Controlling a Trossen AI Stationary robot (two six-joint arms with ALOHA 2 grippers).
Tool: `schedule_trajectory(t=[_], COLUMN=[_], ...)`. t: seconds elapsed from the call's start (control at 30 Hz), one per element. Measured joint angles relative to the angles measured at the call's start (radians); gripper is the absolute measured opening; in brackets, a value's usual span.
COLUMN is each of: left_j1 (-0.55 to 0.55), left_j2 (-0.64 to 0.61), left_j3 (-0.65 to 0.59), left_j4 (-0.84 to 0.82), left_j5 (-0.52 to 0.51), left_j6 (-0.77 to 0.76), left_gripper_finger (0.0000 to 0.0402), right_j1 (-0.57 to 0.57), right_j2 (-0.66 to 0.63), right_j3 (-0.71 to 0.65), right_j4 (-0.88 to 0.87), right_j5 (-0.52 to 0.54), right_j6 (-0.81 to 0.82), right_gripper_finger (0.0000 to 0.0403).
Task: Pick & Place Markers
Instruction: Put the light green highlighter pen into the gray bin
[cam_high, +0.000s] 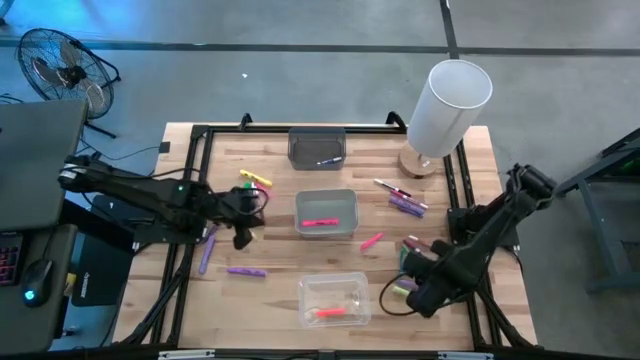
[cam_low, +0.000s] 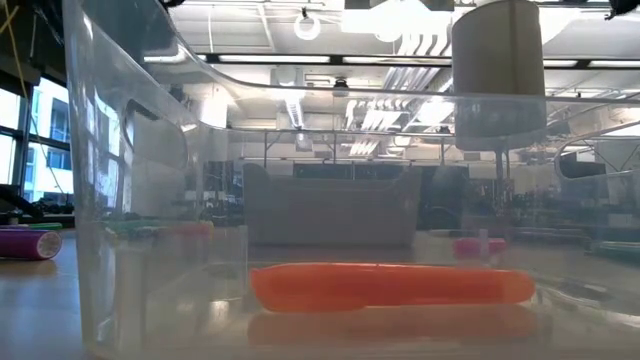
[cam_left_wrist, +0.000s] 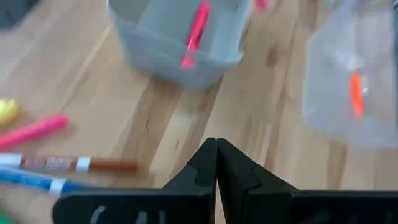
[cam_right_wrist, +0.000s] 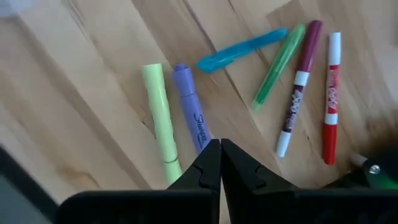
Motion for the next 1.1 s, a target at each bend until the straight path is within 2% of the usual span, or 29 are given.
schedule_trajectory(t=[0.47,0.6,0.87,0.97,1.1], left_j1=[0.0,0.0,0.0,0.0,0.0], left_j2=[0.004,0.004,0.004,0.004,0.004], left_j3=[0.004,0.004,0.004,0.004,0.004], left_j4=[0.015,0.014,0.018,0.019,0.032], left_j5=[0.017,0.027,0.027,0.027,0.027], left_j6=[0.002,-0.012,-0.045,-0.05,-0.05], left_gripper_finger=[0.0,0.0,0.0,0.0,0.0], right_j1=[0.017,0.017,0.058,0.08,0.104], right_j2=[0.146,0.147,0.147,0.147,0.16], right_j3=[0.0,-0.001,-0.001,-0.001,-0.001], right_j4=[0.064,0.105,0.218,0.229,0.229], right_j5=[-0.006,-0.022,-0.044,-0.031,-0.015], right_j6=[-0.097,-0.084,-0.149,-0.168,-0.192], right_gripper_finger=[0.0004,0.0033,0.0122,0.0134,0.0132])
